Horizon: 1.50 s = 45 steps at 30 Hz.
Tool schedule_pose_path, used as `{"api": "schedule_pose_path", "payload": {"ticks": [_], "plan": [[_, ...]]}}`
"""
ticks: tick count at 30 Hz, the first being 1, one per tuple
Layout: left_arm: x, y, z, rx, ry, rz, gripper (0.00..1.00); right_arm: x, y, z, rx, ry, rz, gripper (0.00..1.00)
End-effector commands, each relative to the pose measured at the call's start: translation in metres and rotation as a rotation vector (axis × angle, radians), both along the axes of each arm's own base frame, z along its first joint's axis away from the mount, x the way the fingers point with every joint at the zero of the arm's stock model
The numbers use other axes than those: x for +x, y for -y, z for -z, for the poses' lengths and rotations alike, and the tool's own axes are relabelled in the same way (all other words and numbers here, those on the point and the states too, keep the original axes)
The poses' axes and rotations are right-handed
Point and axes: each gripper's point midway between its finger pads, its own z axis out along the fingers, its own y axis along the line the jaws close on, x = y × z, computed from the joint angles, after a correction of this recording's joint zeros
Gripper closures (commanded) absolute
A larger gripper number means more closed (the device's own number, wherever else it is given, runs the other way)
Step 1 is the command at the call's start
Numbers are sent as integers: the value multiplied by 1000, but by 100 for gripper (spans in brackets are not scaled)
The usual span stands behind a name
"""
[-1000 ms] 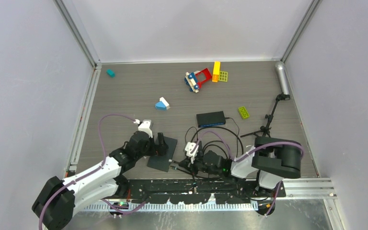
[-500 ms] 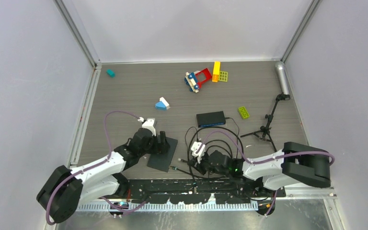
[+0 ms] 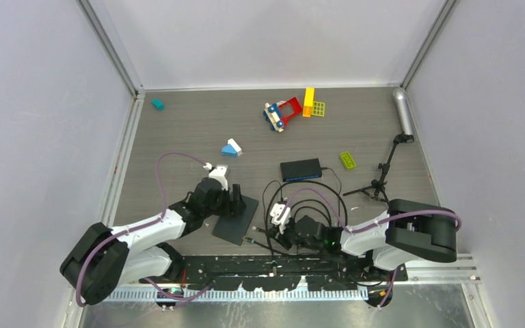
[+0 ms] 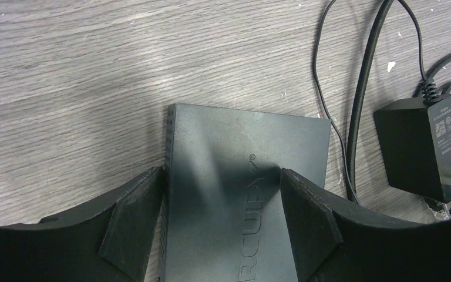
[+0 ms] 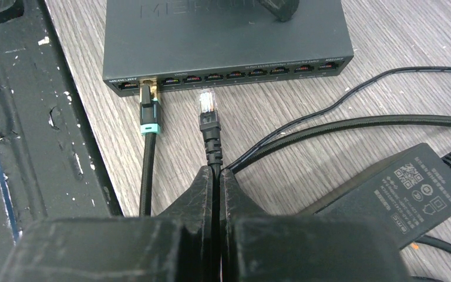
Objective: Insert the plug into the switch port
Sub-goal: Insert the connector into the switch port.
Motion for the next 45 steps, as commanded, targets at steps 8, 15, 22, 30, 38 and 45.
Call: {"api": "schedule_pose_path", "payload": {"ticks": [8, 15, 22, 30, 38, 45], "plan": [[7, 9, -11, -6, 34, 47, 27, 1, -6, -37, 42, 86, -35, 100], [3, 13, -9, -18, 20, 70, 28, 0, -19, -17, 71, 53, -41, 100], [3, 13, -9, -17, 18, 74, 28, -1, -25, -6, 106, 17, -25, 100], [2, 13, -10, -18, 21, 75, 28, 5, 0, -2, -14, -42, 98, 100], [3, 13, -10, -19, 23, 74, 28, 11, 43, -15, -184, -15, 205, 100], [3, 11, -10, -14, 24, 63, 28, -5, 5, -79, 183, 86, 13, 100]]}}
